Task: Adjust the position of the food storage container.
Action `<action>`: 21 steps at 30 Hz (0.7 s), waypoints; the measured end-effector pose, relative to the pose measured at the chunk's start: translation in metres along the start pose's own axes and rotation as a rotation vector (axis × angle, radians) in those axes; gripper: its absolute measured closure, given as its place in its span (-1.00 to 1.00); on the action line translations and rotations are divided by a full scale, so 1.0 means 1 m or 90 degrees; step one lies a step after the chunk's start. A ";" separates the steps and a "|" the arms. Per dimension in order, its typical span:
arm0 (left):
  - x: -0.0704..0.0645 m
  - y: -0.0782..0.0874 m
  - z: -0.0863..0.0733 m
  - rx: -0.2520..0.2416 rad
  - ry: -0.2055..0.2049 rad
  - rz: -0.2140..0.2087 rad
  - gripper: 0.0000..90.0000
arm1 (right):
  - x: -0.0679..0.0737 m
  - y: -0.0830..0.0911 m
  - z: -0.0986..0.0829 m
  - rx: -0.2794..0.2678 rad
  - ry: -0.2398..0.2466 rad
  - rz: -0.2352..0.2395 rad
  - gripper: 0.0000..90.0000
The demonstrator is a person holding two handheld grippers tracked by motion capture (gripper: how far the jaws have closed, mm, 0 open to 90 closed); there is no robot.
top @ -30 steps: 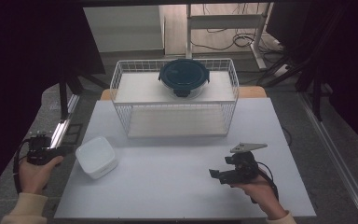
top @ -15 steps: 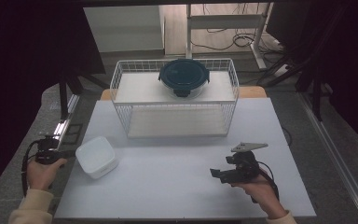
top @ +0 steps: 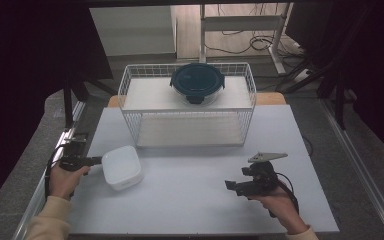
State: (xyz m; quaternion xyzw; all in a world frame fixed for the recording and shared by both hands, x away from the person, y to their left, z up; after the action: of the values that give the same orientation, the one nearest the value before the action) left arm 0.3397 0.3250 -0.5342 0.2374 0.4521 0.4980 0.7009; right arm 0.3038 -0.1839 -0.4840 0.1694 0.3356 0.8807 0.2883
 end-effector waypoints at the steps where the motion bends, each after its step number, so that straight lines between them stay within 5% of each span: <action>1: -0.004 -0.002 0.000 0.003 -0.004 -0.004 1.00 | 0.000 0.000 0.000 0.000 -0.002 0.000 -0.65; 9: -0.036 -0.018 -0.007 0.038 -0.049 -0.029 1.00 | 0.002 0.001 0.001 -0.001 0.000 0.001 -0.65; 21: -0.063 -0.024 -0.018 0.058 -0.068 -0.086 1.00 | 0.004 -0.001 0.001 0.002 0.001 0.005 -0.65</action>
State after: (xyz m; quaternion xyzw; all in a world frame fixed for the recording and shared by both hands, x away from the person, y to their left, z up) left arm 0.3298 0.2564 -0.5365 0.2645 0.4512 0.4149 0.7445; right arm 0.3021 -0.1802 -0.4838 0.1703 0.3364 0.8814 0.2845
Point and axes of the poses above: each handheld gripper's, and its own axes: y roughly backward along the jaws, z roughly out of its top, x roughly to its left, the point moved 4 cm from there along -y, roughly forward along the jaws, and after that the axes turned 11 degrees about y, right-handed, at the moved point
